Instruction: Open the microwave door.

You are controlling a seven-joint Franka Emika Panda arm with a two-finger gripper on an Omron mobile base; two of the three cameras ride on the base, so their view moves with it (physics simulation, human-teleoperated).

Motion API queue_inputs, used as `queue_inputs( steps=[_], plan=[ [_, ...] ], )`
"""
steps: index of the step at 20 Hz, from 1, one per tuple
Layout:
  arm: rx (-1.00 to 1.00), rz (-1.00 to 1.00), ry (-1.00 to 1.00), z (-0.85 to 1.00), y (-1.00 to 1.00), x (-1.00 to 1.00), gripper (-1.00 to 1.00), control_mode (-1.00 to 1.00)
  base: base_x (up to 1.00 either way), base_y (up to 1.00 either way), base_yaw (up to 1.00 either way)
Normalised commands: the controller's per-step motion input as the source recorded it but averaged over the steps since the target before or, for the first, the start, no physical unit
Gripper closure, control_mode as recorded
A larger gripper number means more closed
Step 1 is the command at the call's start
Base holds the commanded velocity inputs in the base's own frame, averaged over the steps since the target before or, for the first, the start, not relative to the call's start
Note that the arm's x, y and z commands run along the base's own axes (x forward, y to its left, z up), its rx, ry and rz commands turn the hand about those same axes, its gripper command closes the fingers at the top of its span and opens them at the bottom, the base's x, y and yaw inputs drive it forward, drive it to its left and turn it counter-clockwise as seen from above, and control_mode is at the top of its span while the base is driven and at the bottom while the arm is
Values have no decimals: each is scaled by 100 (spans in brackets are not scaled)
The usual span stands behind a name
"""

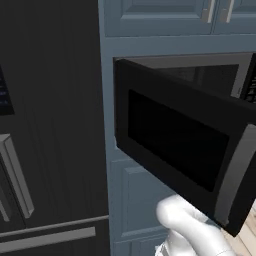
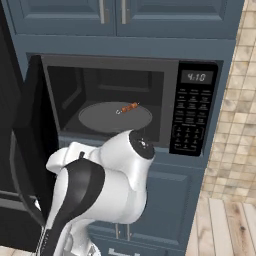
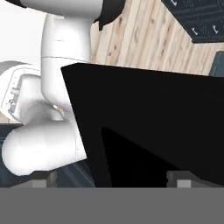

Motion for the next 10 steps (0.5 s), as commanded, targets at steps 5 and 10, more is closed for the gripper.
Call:
queue_inputs(
  steps=[5,10],
  plan=[
    [-3,19,-19,0,100,-3,-100,-100,0,0,0],
    [8,21,-3,0,95,0,-100,-100,0,0,0]
  ],
)
